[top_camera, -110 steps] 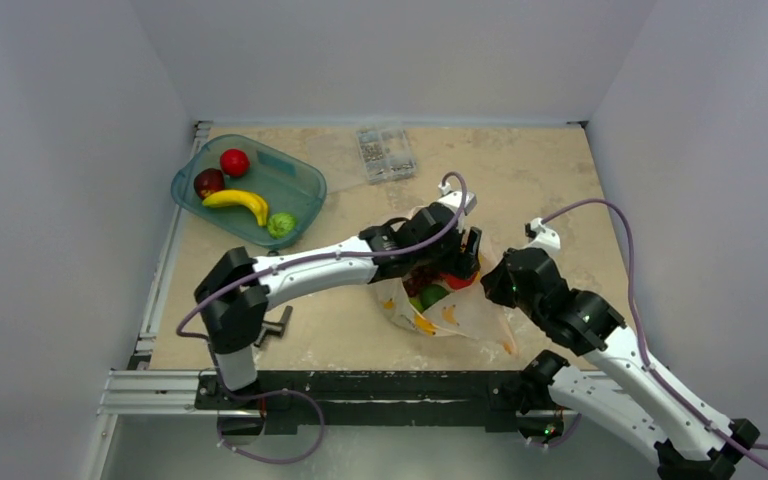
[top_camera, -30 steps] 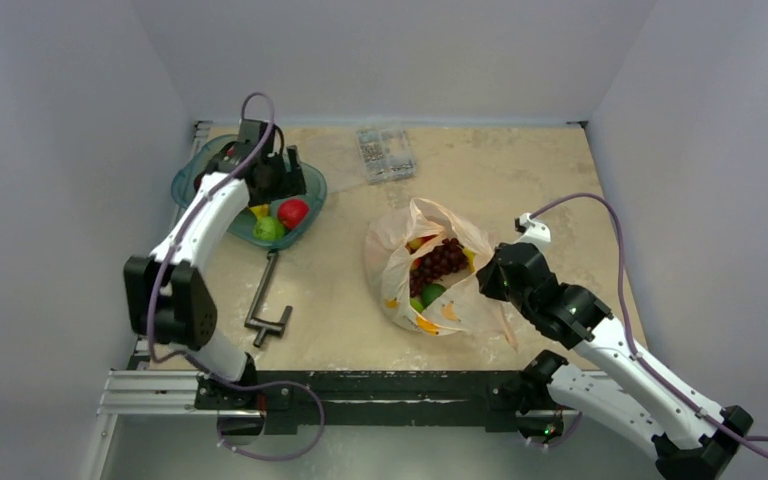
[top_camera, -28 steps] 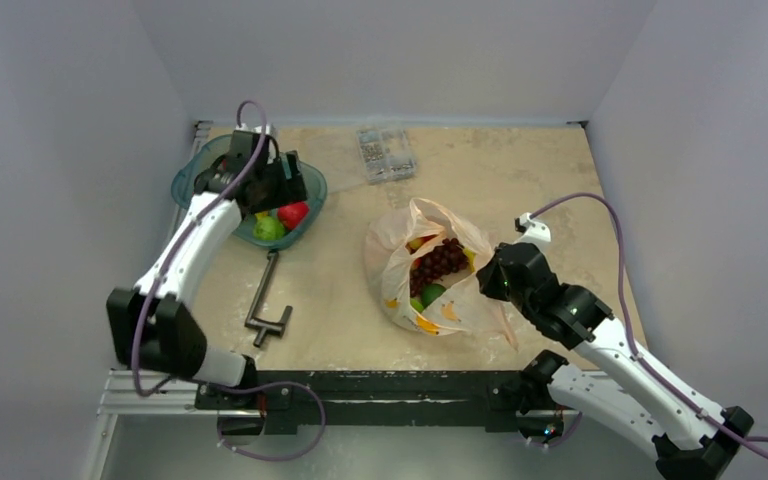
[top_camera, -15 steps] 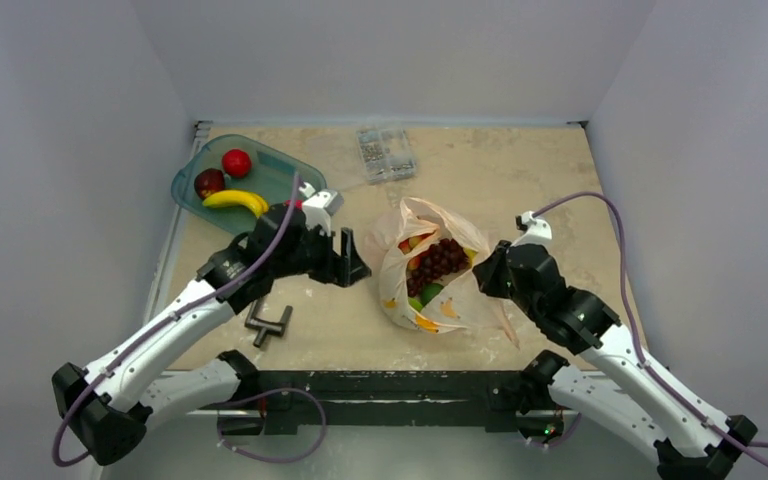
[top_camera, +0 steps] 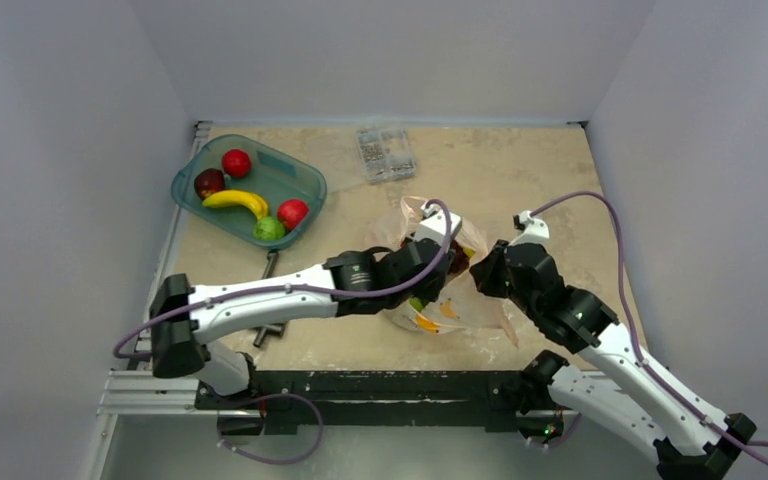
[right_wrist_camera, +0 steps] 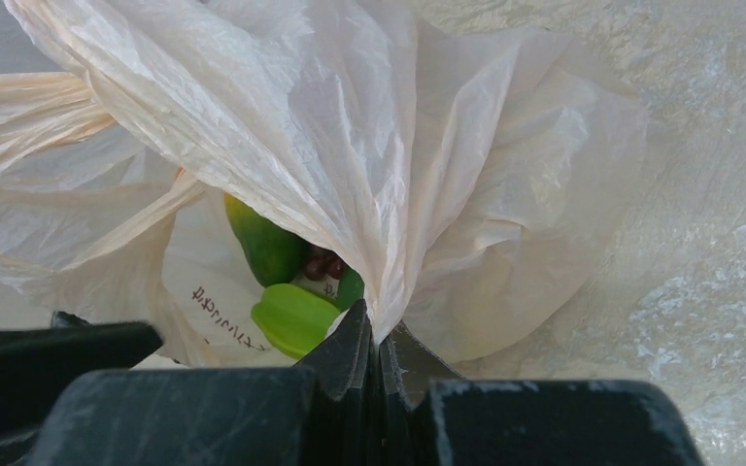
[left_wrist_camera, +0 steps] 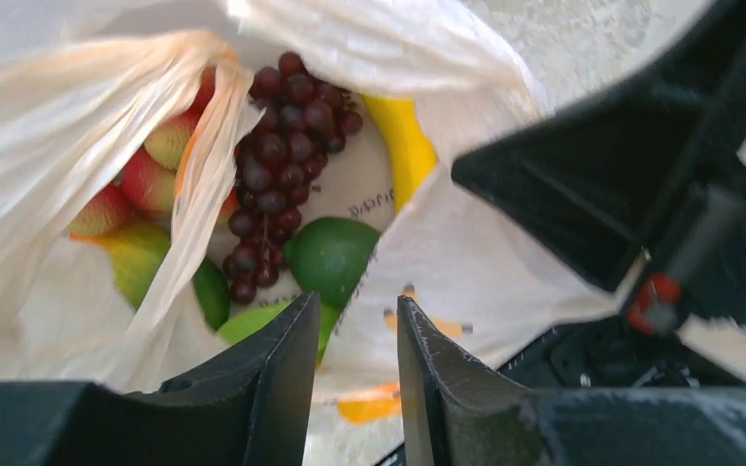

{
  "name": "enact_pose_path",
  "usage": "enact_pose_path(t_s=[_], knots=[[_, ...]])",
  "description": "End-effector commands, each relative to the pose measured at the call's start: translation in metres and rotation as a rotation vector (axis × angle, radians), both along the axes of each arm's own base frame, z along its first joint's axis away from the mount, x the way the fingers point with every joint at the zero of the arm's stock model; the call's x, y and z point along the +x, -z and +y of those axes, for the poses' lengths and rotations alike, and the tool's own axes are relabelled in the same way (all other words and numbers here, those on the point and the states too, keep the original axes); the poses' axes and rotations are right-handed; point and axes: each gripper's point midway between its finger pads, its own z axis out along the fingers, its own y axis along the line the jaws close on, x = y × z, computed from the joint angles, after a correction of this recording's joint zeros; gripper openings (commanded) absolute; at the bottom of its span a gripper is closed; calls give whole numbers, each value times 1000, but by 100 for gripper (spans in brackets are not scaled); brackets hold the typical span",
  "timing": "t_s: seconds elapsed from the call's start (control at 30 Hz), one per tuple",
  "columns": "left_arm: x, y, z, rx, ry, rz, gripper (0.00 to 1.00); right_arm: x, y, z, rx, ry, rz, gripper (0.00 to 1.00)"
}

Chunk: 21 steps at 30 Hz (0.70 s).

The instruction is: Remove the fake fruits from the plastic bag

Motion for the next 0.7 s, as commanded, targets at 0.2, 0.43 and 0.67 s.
enact_pose_path(t_s=[0.2,0.43,0.67], knots=[[52,29,-32,178,-129,-76,25,-3,-12,-3,40,12,-37,0],[88,52,-21,256,-201,-71,21,-2,-10,2,45,-2,-30,0],[120,58,0,337,-258,-113,38,-2,-10,2,43,-5,-27,0]])
